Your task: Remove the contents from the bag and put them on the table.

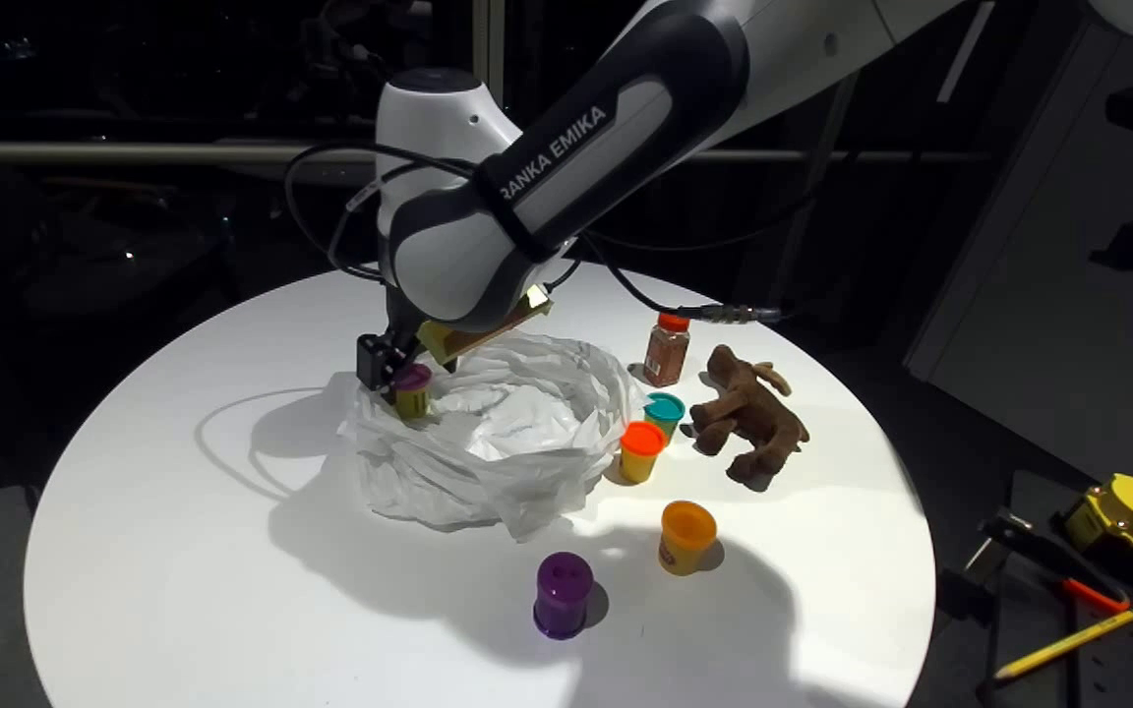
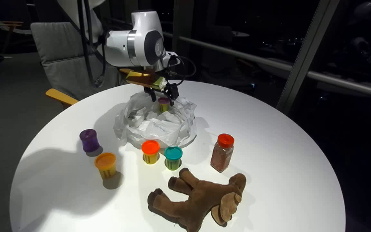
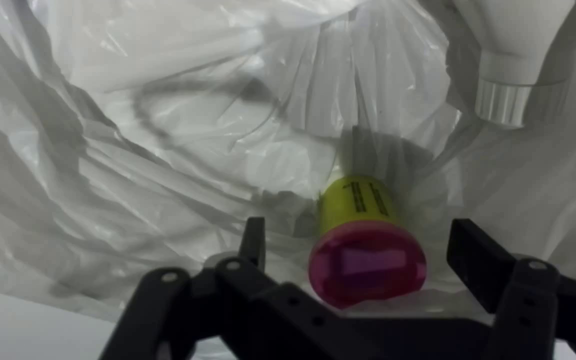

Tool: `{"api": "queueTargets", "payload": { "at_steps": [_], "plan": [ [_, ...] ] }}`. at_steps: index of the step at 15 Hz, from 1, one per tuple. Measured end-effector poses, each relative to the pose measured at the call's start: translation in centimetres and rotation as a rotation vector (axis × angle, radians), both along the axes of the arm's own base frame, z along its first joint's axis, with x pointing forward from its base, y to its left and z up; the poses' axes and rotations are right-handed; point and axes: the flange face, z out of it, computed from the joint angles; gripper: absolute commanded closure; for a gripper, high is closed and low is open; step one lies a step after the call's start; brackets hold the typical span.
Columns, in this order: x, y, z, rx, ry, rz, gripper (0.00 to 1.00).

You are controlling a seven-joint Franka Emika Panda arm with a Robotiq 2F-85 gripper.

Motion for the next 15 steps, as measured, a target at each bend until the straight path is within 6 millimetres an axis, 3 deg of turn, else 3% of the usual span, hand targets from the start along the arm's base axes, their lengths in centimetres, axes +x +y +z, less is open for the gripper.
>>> {"api": "queueTargets", "payload": {
  "at_steps": [3, 5, 12, 15],
  "plan": [
    [0.7, -0.1, -0.4, -0.001, 0.005, 0.004, 0.62],
    [1.1, 0.0, -0.6, -0.004, 0.003, 0.009, 0.72],
    [1.6, 0.1, -0.4, -0.019, 0.022, 0.009, 0.72],
    [1.7, -0.7, 0.7, -0.060, 0.028, -0.003, 0.72]
  ]
}}
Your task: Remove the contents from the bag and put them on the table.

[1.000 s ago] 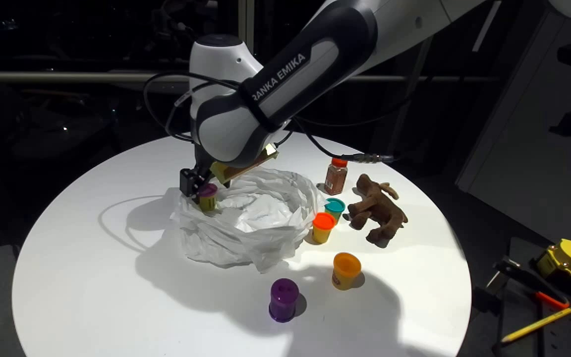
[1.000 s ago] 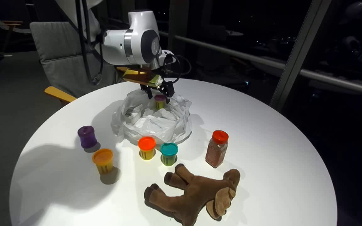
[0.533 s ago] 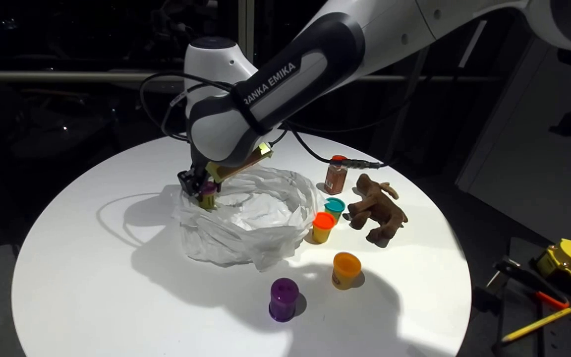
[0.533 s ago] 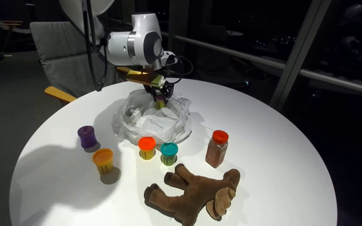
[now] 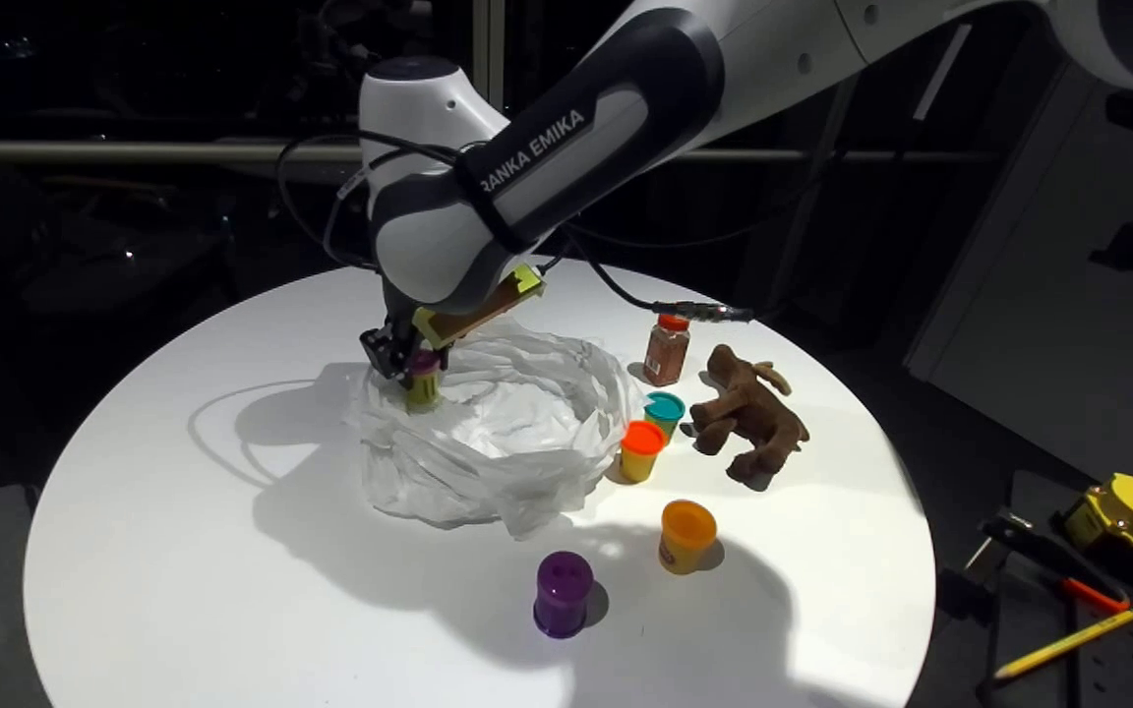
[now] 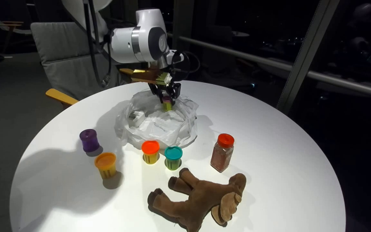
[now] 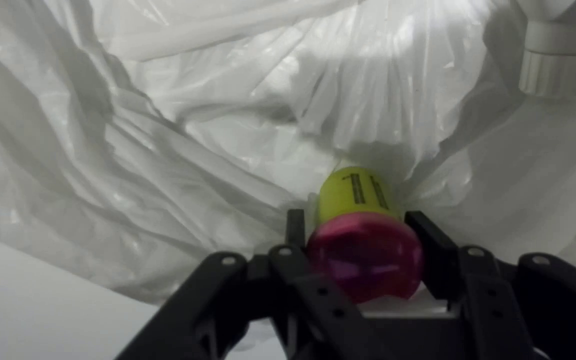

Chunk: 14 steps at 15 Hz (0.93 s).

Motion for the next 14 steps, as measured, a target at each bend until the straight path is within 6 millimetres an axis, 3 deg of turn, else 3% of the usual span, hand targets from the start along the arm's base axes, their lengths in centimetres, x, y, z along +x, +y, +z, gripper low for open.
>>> {"api": "queueTargets", "payload": {
  "at_steps": [3, 7, 11, 14],
  "plan": [
    [-0.3, -1.7, 2.7, -0.036, -0.009, -0.034, 0.72],
    [-2.2, -4.4, 6.9, -0.050, 0.004, -0.081, 0.72],
    [-5.6, -6.1, 9.6, -0.051, 0.042, -0.099, 0.72],
    [-8.8, -5.8, 10.2, -0.073, 0.057, -0.055, 0.72]
  ]
}}
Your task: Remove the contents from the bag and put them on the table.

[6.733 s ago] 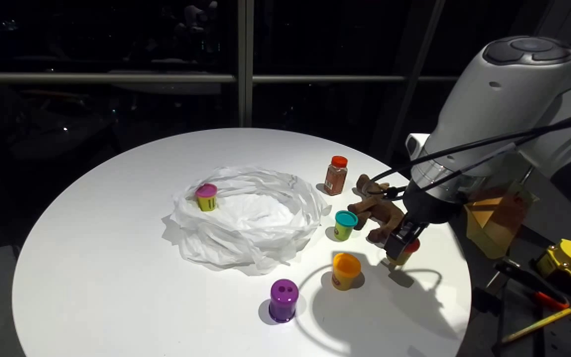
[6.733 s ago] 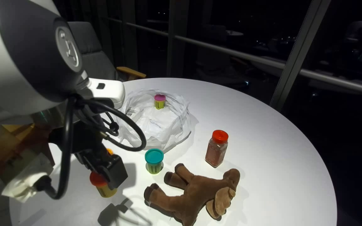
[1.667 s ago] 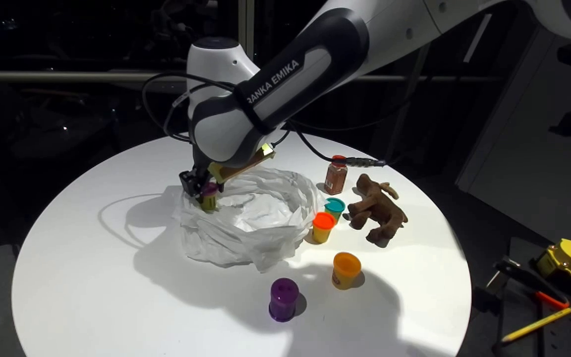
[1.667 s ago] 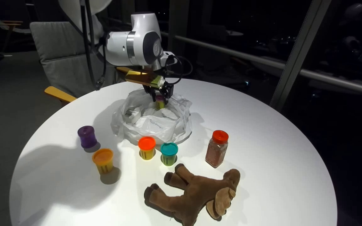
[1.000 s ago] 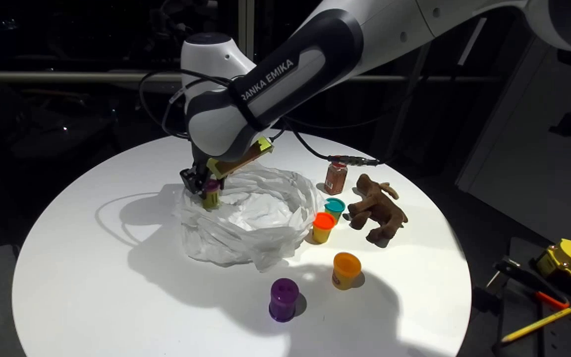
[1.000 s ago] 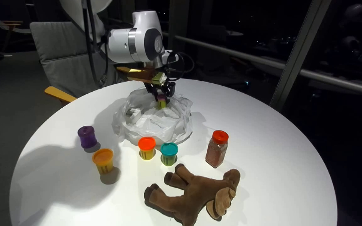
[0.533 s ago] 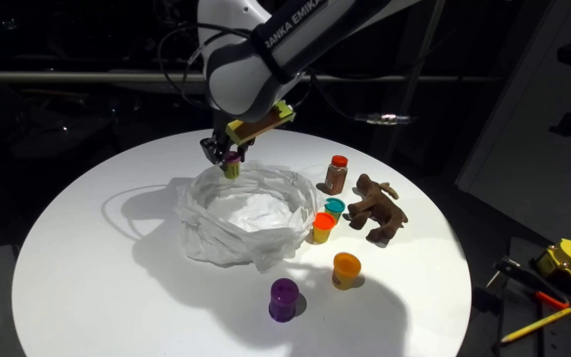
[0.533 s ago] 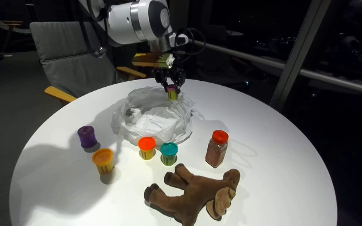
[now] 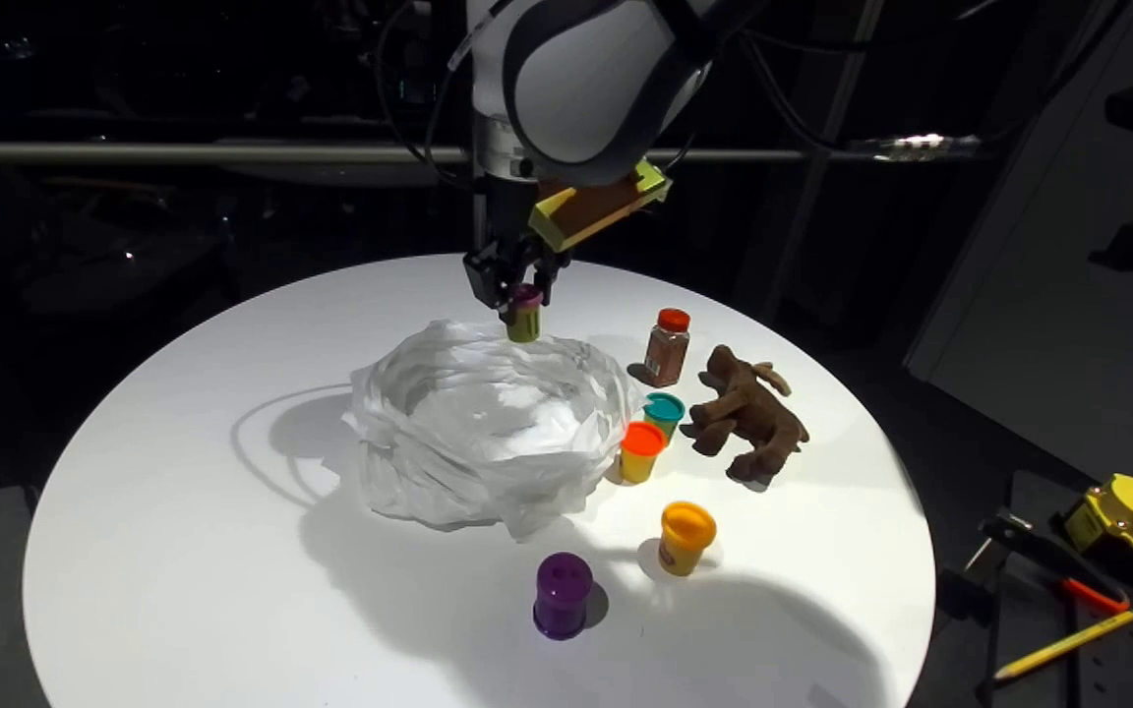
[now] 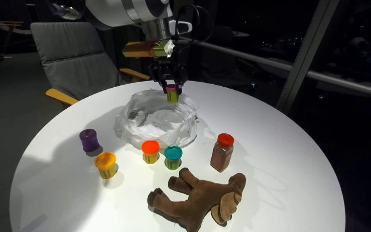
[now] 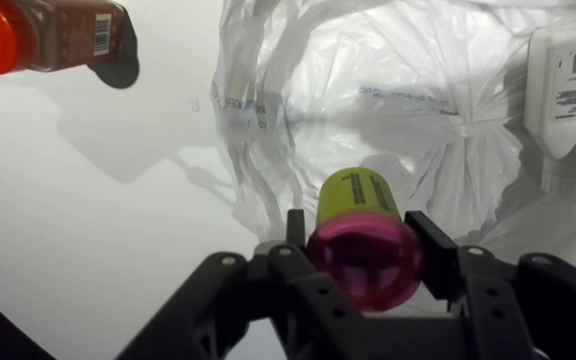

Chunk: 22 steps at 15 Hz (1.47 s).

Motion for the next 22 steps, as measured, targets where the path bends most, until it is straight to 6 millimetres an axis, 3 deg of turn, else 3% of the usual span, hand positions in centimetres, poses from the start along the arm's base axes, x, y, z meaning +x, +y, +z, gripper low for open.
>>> {"api": "queueTargets", "payload": {
  "at_steps": [2, 5, 12, 15, 22],
  "plan": [
    [-2.2, 2.0, 0.2, 0.001, -0.023, 0.069, 0.72],
    [-4.8, 6.7, 0.9, 0.040, -0.053, 0.165, 0.72],
    [-8.5, 17.1, 0.0, 0.089, -0.018, 0.321, 0.72],
    [-9.1, 19.5, -2.0, 0.089, 0.020, 0.351, 0.72],
    [-8.4, 21.3, -10.3, 0.082, 0.106, 0.340, 0.72]
  ]
}}
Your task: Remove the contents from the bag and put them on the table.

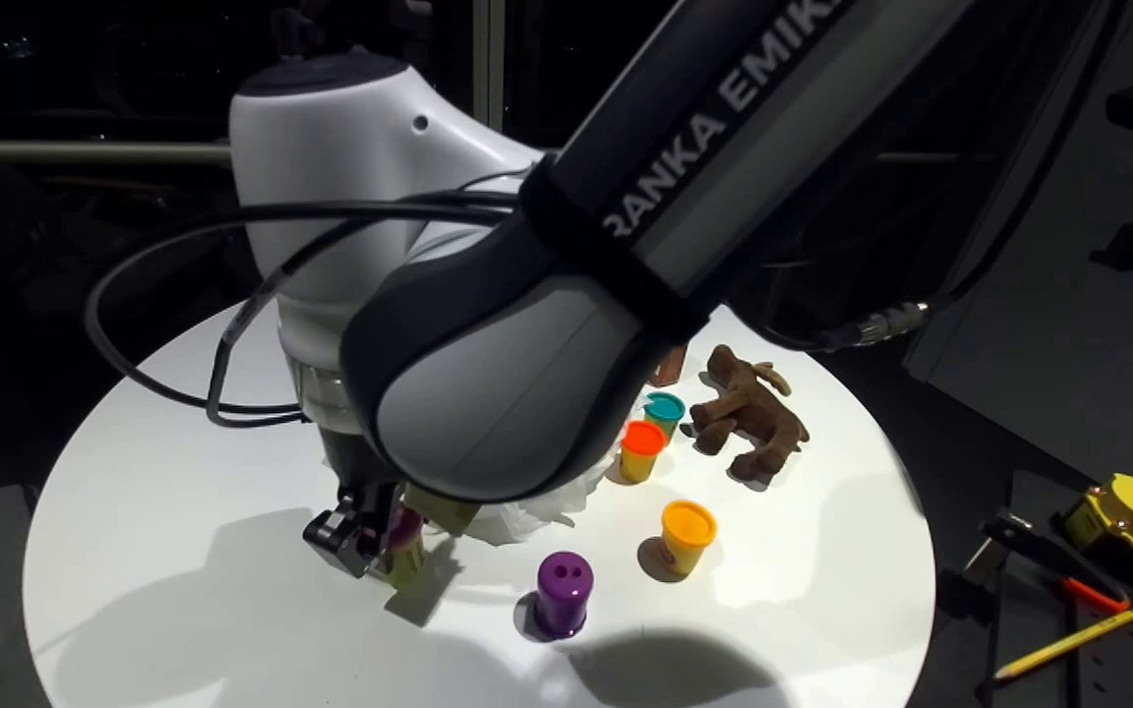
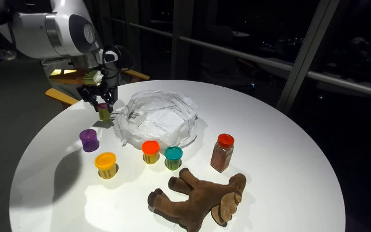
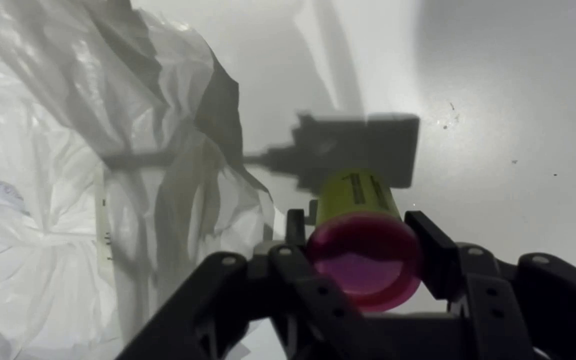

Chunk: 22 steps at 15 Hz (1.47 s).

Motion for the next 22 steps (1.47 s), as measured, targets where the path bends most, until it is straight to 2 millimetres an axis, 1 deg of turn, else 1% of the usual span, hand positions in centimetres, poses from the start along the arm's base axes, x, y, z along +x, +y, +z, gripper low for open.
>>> {"api": "queueTargets", "payload": {
  "at_steps": [2, 3, 4, 5, 6, 7, 8, 9, 13, 15, 16, 18, 20, 22],
  "plan": [
    [0.1, 0.8, -0.9, 0.011, 0.007, -0.001, 0.72],
    [0.1, 1.2, -0.9, 0.015, 0.005, 0.001, 0.72],
    [0.2, 1.6, -0.7, 0.020, 0.002, 0.002, 0.22],
    [0.3, 1.9, -0.5, 0.023, -0.003, 0.005, 0.21],
    [0.3, 2.2, -0.4, 0.026, -0.007, 0.008, 0.16],
    [0.4, 2.4, -0.2, 0.028, -0.011, 0.011, 0.08],
    [0.4, 2.6, 0.0, 0.030, -0.015, 0.012, 0.02],
    [0.5, 2.7, 0.2, 0.031, -0.018, 0.013, 0.00],
    [1.1, 2.5, 1.5, 0.037, -0.039, 0.008, 0.00],
    [2.1, 1.5, 3.0, 0.032, -0.070, -0.026, 0.00],
    [2.8, 0.5, 3.8, 0.020, -0.091, -0.047, 0.00],
    [4.4, -2.3, 5.3, -0.017, -0.125, -0.097, 0.00],
    [5.8, -5.8, 6.3, -0.049, -0.137, -0.151, 0.00],
    [7.0, -9.4, 6.7, -0.074, -0.138, -0.202, 0.00]
  ]
}}
